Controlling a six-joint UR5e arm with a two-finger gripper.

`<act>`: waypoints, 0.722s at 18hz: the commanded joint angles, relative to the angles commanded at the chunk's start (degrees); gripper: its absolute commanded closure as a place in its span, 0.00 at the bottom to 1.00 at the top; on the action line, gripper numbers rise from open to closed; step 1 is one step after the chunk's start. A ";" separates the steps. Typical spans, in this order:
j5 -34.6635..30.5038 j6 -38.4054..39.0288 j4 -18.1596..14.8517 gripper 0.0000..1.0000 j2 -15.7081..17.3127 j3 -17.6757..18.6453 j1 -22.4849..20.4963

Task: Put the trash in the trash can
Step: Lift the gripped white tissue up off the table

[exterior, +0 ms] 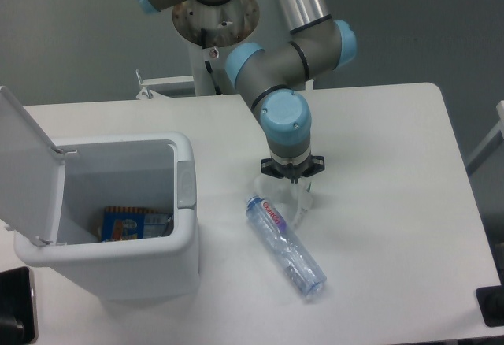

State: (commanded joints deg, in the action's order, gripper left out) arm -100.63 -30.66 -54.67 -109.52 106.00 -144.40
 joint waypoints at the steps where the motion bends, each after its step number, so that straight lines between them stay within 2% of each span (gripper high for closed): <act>1: -0.09 -1.31 -0.26 0.93 0.53 -0.35 -0.70; 7: -0.01 -7.91 -0.70 0.93 0.88 -3.33 -5.01; 13: 1.04 -9.85 -8.52 0.93 1.06 -12.73 -7.82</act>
State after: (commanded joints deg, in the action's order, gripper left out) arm -99.59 -40.51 -63.18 -108.46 93.27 -152.22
